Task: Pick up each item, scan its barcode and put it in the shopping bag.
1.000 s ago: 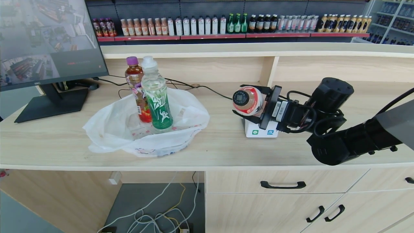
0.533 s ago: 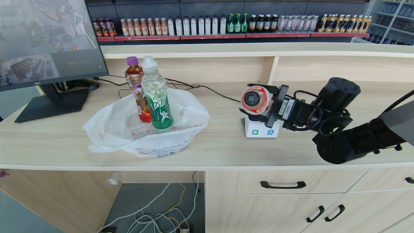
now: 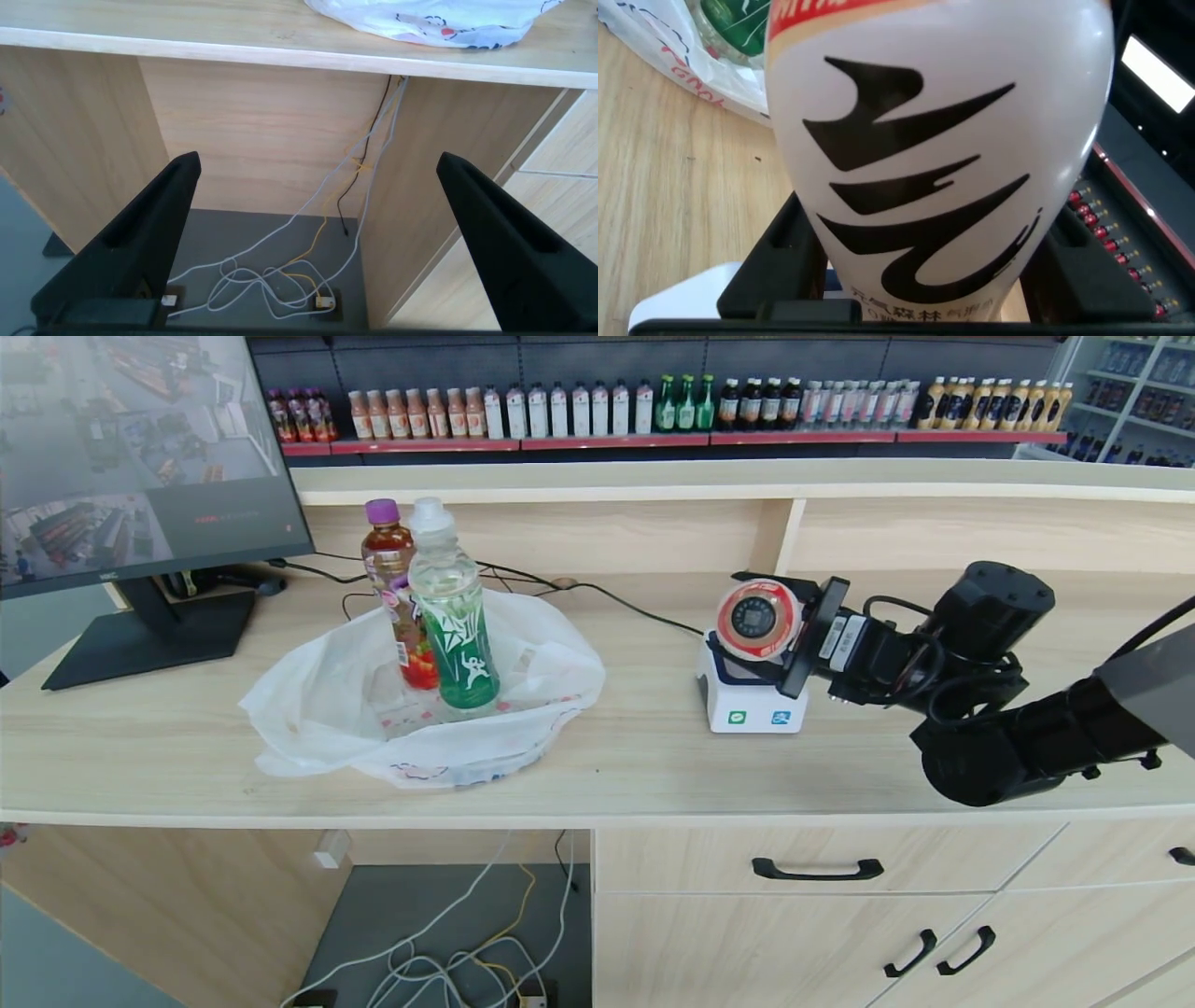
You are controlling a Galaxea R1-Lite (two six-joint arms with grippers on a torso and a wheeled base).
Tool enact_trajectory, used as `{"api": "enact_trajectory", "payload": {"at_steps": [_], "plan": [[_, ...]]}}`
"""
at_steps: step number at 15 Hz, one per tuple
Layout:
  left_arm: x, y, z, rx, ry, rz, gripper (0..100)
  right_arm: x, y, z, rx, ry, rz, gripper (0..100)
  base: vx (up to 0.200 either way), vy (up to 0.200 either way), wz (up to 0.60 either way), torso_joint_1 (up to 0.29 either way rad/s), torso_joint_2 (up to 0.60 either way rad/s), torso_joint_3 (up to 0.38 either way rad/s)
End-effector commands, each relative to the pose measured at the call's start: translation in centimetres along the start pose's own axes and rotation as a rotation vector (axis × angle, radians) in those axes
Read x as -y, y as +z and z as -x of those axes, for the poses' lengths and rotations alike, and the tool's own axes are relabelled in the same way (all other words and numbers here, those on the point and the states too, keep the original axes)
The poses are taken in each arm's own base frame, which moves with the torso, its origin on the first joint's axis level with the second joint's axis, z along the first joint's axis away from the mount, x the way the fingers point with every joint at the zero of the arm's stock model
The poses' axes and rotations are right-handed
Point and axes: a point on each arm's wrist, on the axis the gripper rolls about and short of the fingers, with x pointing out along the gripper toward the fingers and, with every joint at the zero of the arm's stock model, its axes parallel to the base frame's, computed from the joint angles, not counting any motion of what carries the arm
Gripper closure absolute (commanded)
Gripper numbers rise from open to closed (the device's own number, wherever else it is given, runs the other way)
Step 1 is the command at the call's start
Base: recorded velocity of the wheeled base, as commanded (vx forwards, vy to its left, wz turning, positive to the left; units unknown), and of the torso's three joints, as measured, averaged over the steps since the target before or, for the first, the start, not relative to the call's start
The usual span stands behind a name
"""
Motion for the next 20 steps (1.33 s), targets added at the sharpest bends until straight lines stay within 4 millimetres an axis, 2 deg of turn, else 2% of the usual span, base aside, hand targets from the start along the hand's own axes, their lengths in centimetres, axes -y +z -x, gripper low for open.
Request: {"api": "enact_trajectory", "payload": {"at_steps": [1,9,16,20], "plan": [[0.0,0.0,0.0,0.0,0.0,0.0,0,-0.1,0.0,0.0,-0.002,0.001,-0.003,100,0.0,0.0,0.0,0.0,0.0,0.0],[0.0,0.0,0.0,0.0,0.0,0.0,0,-1.0,0.2,-0.9,0.003,0.007,-0.029,100,0.0,0.0,0.0,0.0,0.0,0.0],[0.0,0.0,0.0,0.0,0.0,0.0,0,-0.9,0.5,-1.1,-0.024,-0.024,-0.069,100,0.0,0.0,0.0,0.0,0.0,0.0],[0.0,0.0,0.0,0.0,0.0,0.0,0,-0.3,2.1,-2.0,-0.029,-0.118,-0.126,100,0.0,0.0,0.0,0.0,0.0,0.0]]}}
